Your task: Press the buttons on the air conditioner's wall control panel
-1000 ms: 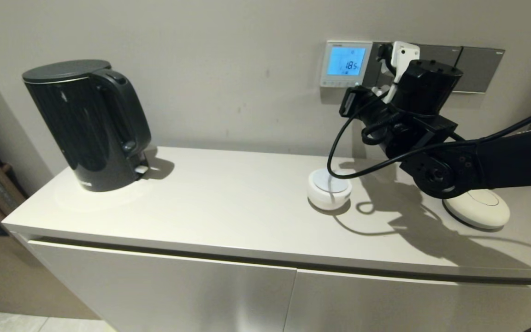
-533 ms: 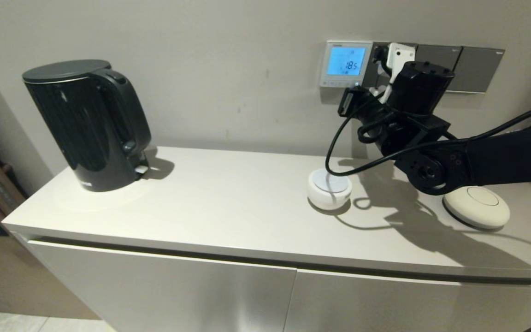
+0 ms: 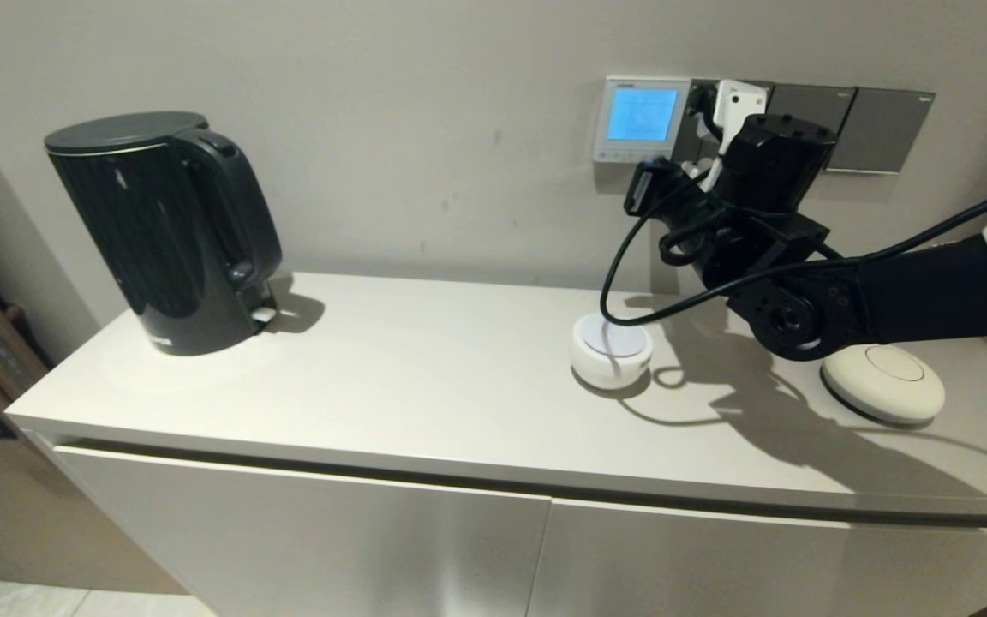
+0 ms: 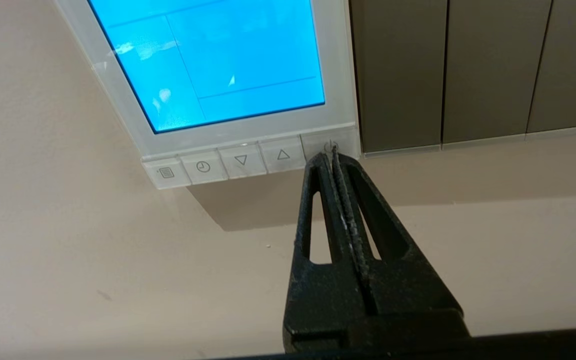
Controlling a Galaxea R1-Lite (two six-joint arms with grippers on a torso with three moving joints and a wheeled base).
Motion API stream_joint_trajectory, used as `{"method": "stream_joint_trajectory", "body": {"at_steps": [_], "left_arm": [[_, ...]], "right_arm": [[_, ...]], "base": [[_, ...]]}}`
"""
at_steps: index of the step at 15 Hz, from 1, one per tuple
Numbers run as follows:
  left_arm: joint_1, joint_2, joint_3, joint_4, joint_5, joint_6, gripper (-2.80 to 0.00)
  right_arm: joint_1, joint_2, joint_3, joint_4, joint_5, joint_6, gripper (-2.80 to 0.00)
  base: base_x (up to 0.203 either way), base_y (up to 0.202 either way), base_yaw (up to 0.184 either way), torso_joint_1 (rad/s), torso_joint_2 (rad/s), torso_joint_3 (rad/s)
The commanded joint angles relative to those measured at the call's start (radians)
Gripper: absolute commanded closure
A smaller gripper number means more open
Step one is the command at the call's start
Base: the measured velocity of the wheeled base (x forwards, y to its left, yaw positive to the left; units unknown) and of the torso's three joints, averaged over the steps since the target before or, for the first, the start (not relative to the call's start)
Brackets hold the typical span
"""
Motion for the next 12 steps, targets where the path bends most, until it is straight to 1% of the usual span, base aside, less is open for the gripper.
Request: {"method": "stream_joint_trajectory", "body": {"at_steps": [1,5,9,11,12], "left_arm": [[0.001,0.0,0.0,0.0,0.0,0.0,0.0],[0.0,0.0,0.0,0.0,0.0,0.0,0.0],[0.0,0.0,0.0,0.0,0.001,0.0,0.0],[0.0,0.0,0.0,0.0,0.0,0.0,0.0],[0.0,0.0,0.0,0.0,0.001,0.0,0.0]], "right_arm": [[0.009,-0.028,0.016,-0.006,-0.003,0.002,0.0],[0.027,-0.176,0.107,-0.006,-0.004,0.005,0.0],[0.08,-0.437,0.29,0.006,-0.031,-0.013,0.0],[0.083,-0.594,0.395,0.023,-0.036,-0.044,0.0],[0.082,-0.684,0.444,0.052,-0.038,-0.054,0.0]], "base": [[0.0,0.0,0.0,0.0,0.0,0.0],[0.0,0.0,0.0,0.0,0.0,0.0],[0.0,0.0,0.0,0.0,0.0,0.0],[0.0,0.0,0.0,0.0,0.0,0.0],[0.0,0.0,0.0,0.0,0.0,0.0]]}}
